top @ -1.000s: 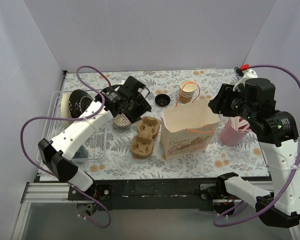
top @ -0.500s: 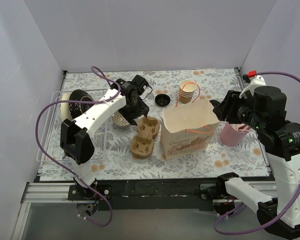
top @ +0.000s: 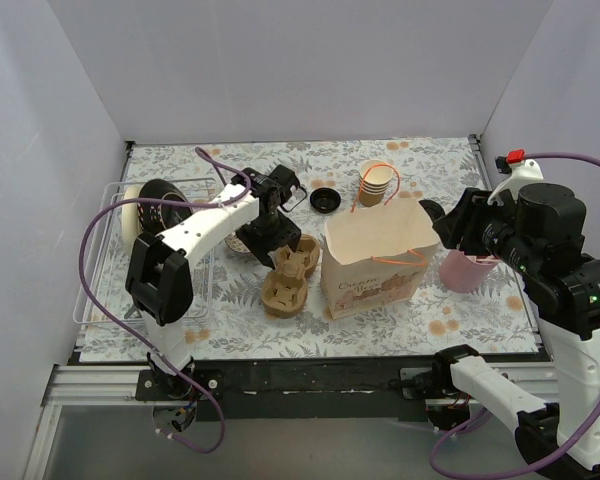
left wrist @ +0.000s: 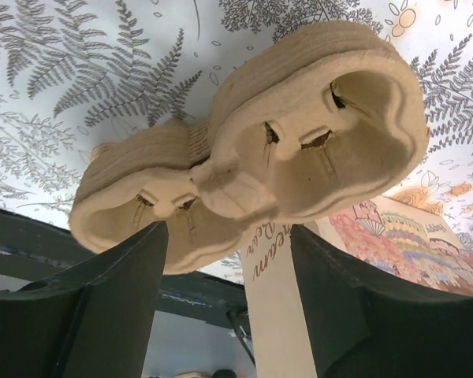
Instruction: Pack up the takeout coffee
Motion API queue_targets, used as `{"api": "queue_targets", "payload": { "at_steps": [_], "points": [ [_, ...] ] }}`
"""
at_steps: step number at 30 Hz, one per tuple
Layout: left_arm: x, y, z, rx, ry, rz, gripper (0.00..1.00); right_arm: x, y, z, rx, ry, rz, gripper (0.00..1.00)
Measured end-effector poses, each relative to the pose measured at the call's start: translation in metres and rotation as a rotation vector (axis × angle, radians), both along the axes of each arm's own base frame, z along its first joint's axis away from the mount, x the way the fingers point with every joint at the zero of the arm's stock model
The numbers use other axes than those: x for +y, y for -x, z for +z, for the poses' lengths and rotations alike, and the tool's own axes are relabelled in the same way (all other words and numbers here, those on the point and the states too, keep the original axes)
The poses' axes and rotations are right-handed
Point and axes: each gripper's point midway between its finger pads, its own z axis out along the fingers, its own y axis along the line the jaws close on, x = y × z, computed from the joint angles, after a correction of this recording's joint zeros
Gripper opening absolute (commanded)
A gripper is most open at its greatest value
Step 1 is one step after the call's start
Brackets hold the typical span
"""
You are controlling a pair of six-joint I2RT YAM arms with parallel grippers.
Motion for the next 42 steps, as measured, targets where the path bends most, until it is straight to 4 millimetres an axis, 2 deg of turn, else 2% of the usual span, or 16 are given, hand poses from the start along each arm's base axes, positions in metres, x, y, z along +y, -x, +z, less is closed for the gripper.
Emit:
{"api": "queue_targets", "payload": {
  "at_steps": [9,18,22,29,32,36,38,41,42],
  "points": [
    [-0.016,-0.015,-0.038,0.049,-0.015,-0.005,0.59,-0.003,0.005,-0.005,0.024,0.010,-0.006,0.53],
    [-0.021,-0.008,-0.040,0.062,-0.012,-0.022,0.56,-0.007,0.009,-0.006,0.021,0.023,-0.019,0.52],
    [-0.025,-0.004,-0.028,0.059,-0.026,-0.039,0.57,-0.009,0.008,-0.006,0.015,0.040,-0.012,0.52],
    [-0.035,-0.023,0.003,-0.106,-0.062,-0.070,0.57,-0.009,0.008,-0.010,0.015,0.068,0.004,0.52],
    [-0.021,-0.018,0.010,-0.180,-0.124,-0.081,0.56,-0.010,0.007,-0.010,0.013,0.083,0.012,0.52],
    [0.016,0.008,0.021,-0.251,-0.176,-0.083,0.59,-0.010,0.006,-0.009,0.001,0.094,0.020,0.52],
    [0.021,0.009,0.032,-0.332,-0.141,-0.139,0.64,-0.010,0.005,-0.008,-0.012,0.095,0.026,0.52],
    [0.017,0.009,0.048,-0.476,-0.046,-0.338,0.70,-0.008,0.005,-0.005,-0.028,0.091,0.037,0.51],
    [0.014,0.011,0.052,-0.524,-0.022,-0.424,0.69,-0.007,0.005,-0.004,-0.032,0.088,0.041,0.51]
  ]
}}
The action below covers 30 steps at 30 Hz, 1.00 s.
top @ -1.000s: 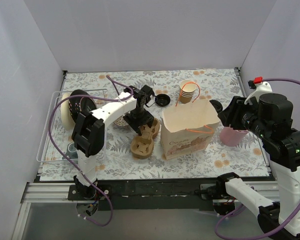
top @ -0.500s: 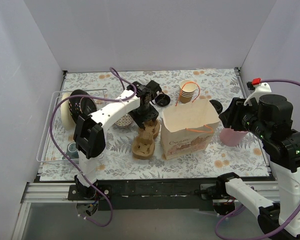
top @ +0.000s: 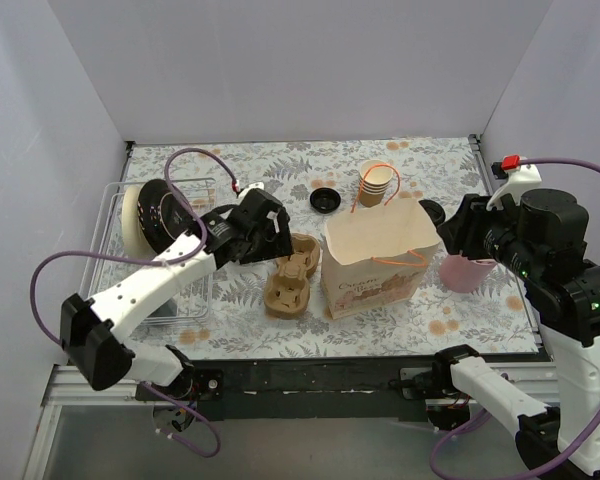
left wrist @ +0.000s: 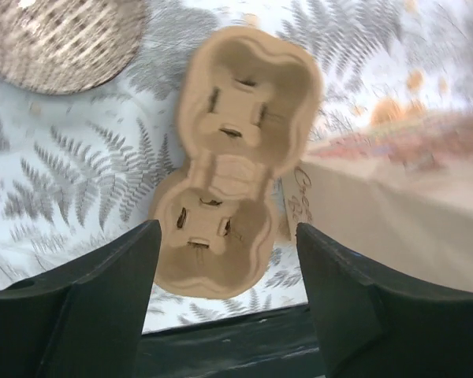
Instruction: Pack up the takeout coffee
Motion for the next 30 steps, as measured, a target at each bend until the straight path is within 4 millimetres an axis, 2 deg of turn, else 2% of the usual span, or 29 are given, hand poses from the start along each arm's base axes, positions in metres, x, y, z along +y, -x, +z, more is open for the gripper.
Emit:
{"api": "queue_targets", "payload": {
  "at_steps": [2,4,7,9,12,15,22,30],
  "points": [
    [-0.003,0.005,0.009,-0.097,-0.012,-0.213,0.69,0.002,-0.001,0.001,-0.004,-0.005,0.008,0.51],
    [-0.004,0.006,0.018,-0.179,-0.049,-0.370,0.77,0.003,0.000,0.001,-0.002,-0.008,0.016,0.51],
    [-0.012,0.010,0.024,-0.285,-0.122,-0.663,0.79,0.005,0.000,0.002,-0.001,-0.013,0.025,0.51],
    [-0.014,0.017,0.016,-0.321,-0.182,-0.867,0.79,0.006,0.001,0.004,0.000,-0.016,0.031,0.51],
    [-0.014,0.027,-0.008,-0.362,-0.268,-1.141,0.78,0.006,0.003,0.006,-0.003,-0.019,0.035,0.51],
    [-0.012,0.033,-0.028,-0.404,-0.297,-1.333,0.78,0.005,0.005,0.005,0.005,-0.014,0.035,0.50],
    [-0.006,0.010,-0.042,-0.477,-0.269,-1.521,0.76,0.002,0.014,0.003,0.008,-0.014,0.029,0.50],
    [-0.029,0.006,-0.056,-0.550,-0.198,-1.645,0.76,-0.009,0.032,0.002,-0.019,-0.010,0.005,0.50]
  ]
}}
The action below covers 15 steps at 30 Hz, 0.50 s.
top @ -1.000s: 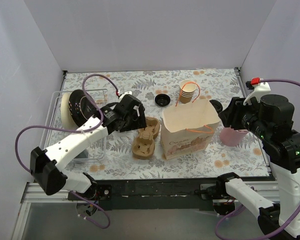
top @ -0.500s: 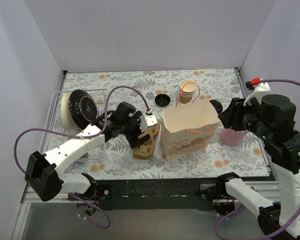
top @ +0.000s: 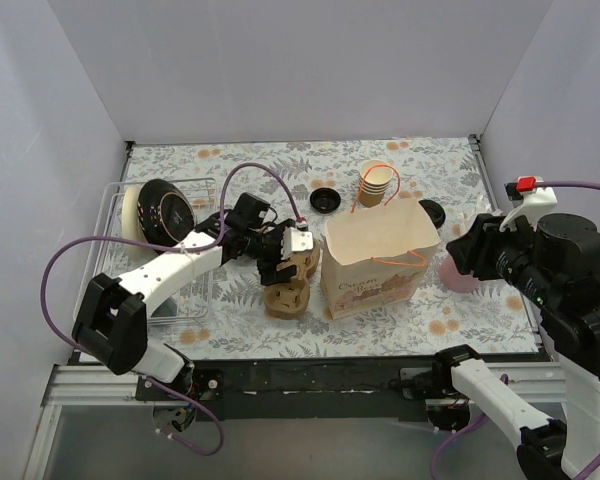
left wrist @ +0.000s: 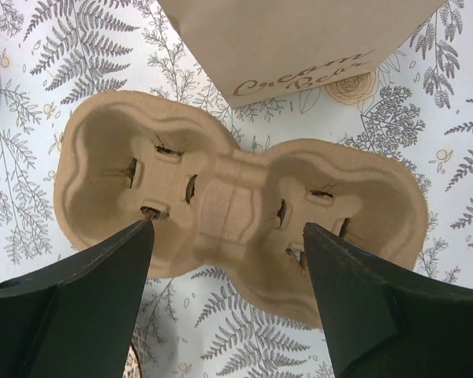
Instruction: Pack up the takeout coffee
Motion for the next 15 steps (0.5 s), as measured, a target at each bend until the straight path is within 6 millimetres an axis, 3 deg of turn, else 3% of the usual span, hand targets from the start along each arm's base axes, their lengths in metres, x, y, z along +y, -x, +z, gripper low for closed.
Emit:
{"api": "queue_targets", "payload": {
  "at_steps": [6,15],
  "points": [
    [-0.008,-0.004,-0.011,-0.006,-0.001,-0.042,0.75,-0.001,-0.002,-0.013,0.036,0.011,-0.008,0.50],
    [-0.010,-0.009,-0.027,-0.010,-0.027,-0.074,0.67,-0.004,-0.004,-0.013,0.032,0.023,-0.029,0.50]
  ]
}}
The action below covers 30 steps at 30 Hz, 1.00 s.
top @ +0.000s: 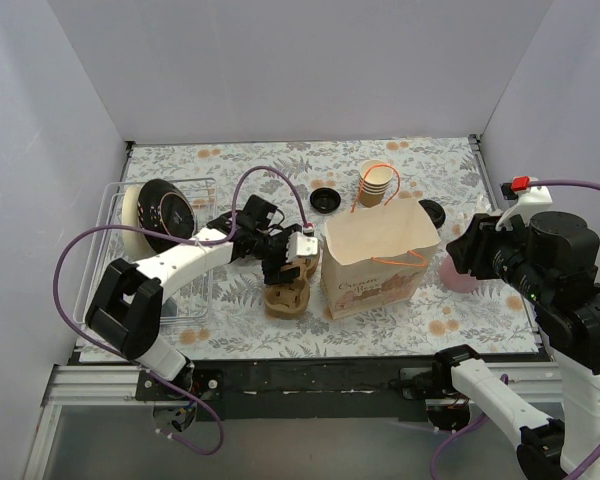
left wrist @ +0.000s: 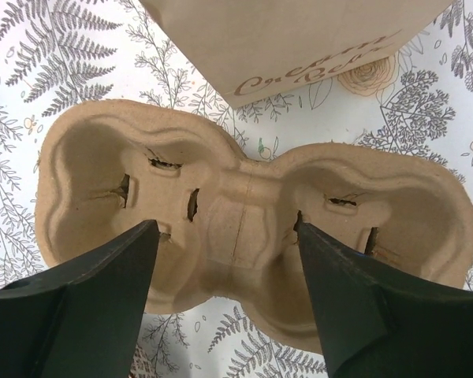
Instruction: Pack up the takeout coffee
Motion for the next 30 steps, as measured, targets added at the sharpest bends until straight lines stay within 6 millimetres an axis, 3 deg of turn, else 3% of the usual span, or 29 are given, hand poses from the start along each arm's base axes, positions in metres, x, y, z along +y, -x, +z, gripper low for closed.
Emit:
{"api": "queue_targets", "payload": {
  "at_steps": [8,15,21,25,30],
  "points": [
    [0.001,0.000,-0.016,0.022,-0.029,-0.012,0.57,-0.003,0.000,0.000,-0.005,0.007,-0.014,0.50],
    [0.003,0.003,-0.018,0.042,-0.046,-0.013,0.26,-0.003,0.000,0.001,-0.008,0.009,-0.013,0.50],
    [0.006,0.003,-0.016,0.052,-0.063,0.002,0.25,-0.003,0.000,0.001,-0.008,0.009,-0.013,0.50],
    [0.007,0.002,-0.012,0.064,-0.071,0.018,0.32,-0.003,-0.001,-0.003,0.000,0.011,-0.012,0.50],
    [0.010,0.001,-0.012,0.064,-0.088,0.043,0.33,-0.002,-0.002,-0.003,-0.002,0.012,-0.011,0.50]
  ]
}}
